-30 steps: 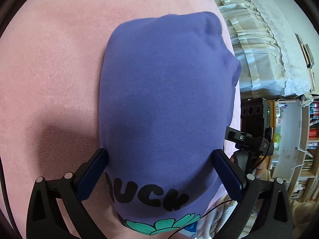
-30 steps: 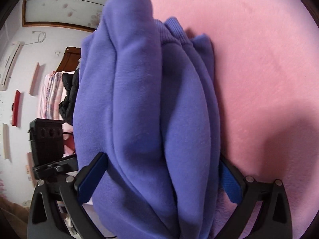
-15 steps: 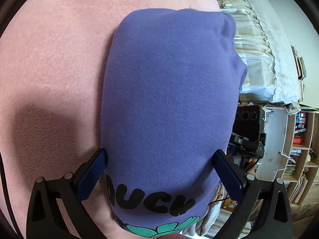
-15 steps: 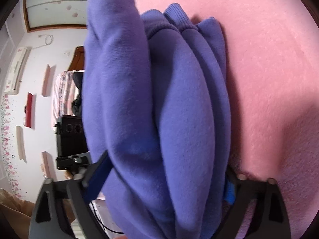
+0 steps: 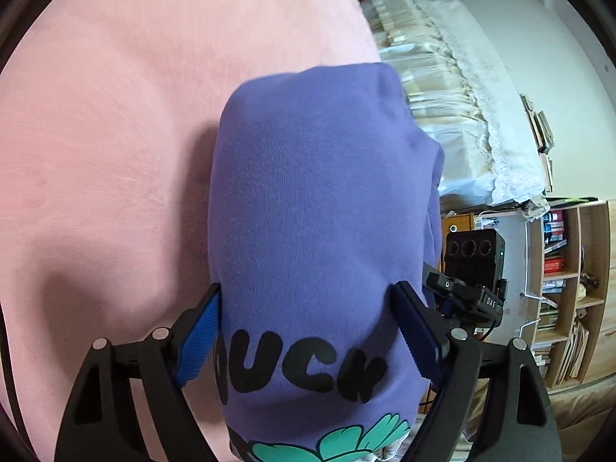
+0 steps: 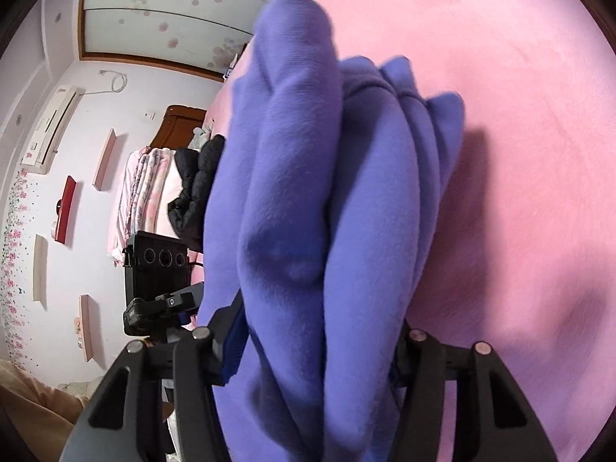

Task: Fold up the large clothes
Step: 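Lift the folded sweatshirt with both grippers and carry it to the black jacket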

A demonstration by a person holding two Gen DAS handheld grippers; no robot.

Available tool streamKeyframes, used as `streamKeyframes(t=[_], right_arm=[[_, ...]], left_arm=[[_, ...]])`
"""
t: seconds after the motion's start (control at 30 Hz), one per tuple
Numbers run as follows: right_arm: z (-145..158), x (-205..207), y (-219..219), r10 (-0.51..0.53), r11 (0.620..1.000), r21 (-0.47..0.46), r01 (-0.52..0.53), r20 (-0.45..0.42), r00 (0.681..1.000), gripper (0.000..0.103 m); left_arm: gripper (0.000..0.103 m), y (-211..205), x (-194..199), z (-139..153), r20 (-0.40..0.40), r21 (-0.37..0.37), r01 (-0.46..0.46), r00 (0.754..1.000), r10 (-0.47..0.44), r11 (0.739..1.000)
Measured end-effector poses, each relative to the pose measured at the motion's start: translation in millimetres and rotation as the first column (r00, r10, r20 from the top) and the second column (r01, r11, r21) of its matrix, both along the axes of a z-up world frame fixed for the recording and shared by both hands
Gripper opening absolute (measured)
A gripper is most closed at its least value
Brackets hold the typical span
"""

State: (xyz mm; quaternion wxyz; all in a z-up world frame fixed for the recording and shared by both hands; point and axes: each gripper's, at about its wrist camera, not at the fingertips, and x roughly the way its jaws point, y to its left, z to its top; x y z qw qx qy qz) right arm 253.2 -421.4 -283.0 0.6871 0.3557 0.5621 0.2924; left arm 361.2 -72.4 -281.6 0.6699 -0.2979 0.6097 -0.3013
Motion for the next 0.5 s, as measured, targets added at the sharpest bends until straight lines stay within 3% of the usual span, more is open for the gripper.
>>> streamKeyframes(t=[0.23,0.27,0.5], right_arm=[[73,-11,56,0.023,1.000,-0.013,-0.022,0.088,0.996,0.055],[84,-9,67,0.028,1.000,-0.011,-0.027,0.104,0.994,0.055],[150,32,183,0.067,0.996,0.033,-0.077,0.229,0.971,0.055]], left_arm=[[0.083,54,-7,92,0.113,0.023,-0.006,0.994,0.004,1.000],[0.083,68,-5,107,0.155,0.031,-0.103,0.983,0.097,0.994],[0.083,190,21,212,0.287,0.092,-0.189,0.945,0.156,0.978]])
